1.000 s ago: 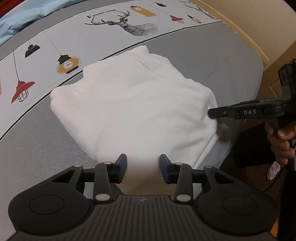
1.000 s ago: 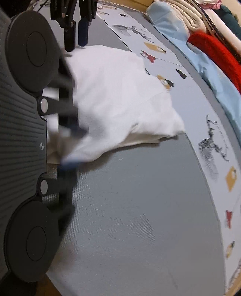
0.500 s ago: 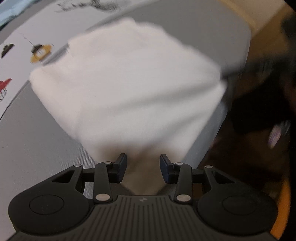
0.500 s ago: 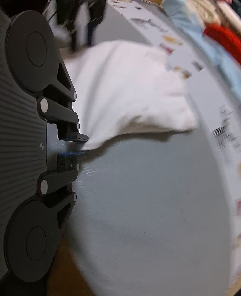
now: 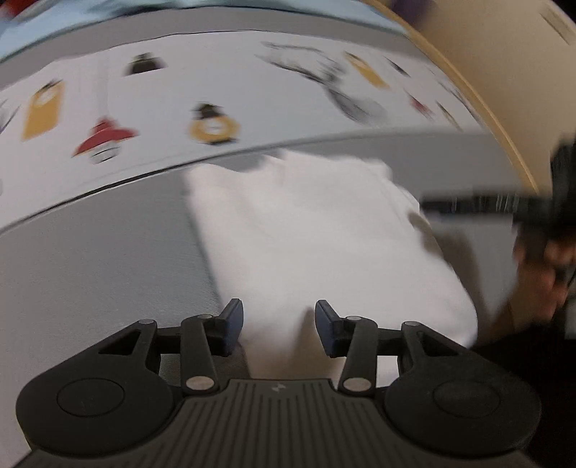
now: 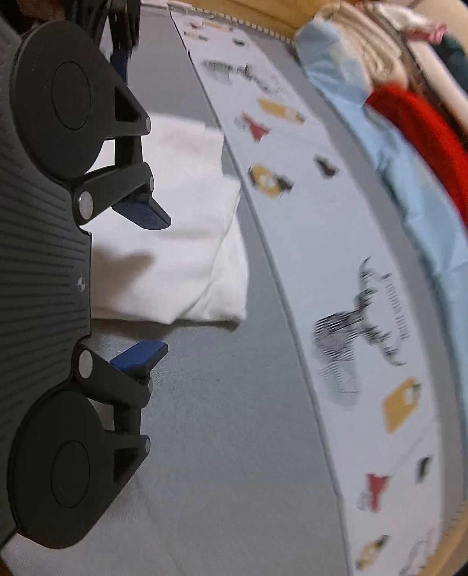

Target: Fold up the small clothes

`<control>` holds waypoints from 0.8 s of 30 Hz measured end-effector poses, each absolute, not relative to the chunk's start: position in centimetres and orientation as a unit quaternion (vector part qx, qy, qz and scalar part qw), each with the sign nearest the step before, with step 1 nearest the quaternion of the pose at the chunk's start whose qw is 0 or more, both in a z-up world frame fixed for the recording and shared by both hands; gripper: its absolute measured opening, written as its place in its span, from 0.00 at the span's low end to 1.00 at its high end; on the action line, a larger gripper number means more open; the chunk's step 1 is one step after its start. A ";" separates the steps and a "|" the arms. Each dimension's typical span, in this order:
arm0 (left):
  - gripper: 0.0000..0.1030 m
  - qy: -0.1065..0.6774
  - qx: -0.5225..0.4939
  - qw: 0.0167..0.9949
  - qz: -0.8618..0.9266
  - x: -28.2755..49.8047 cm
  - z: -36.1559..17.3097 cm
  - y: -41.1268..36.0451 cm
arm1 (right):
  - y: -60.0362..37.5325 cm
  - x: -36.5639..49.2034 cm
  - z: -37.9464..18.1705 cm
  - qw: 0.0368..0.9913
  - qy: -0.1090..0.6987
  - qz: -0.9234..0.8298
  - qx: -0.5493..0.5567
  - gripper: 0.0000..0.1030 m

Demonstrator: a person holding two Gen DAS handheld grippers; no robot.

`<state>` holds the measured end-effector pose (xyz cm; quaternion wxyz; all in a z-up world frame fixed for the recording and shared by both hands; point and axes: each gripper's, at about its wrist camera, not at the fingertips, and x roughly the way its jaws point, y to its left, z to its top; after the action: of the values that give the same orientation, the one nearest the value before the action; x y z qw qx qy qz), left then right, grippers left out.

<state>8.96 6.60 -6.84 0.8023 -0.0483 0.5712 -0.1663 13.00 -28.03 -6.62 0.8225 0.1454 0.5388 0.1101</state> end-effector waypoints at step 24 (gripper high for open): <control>0.13 0.557 -0.181 0.796 -0.153 17.7 -11.0 9.7 | -26.9 16.4 -9.6 0.808 0.518 0.081 0.270 0.17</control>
<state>17.73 9.69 -11.05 0.7958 -0.1811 0.5571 -0.1533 16.37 -26.90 -9.61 0.8075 0.2705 0.5178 0.0814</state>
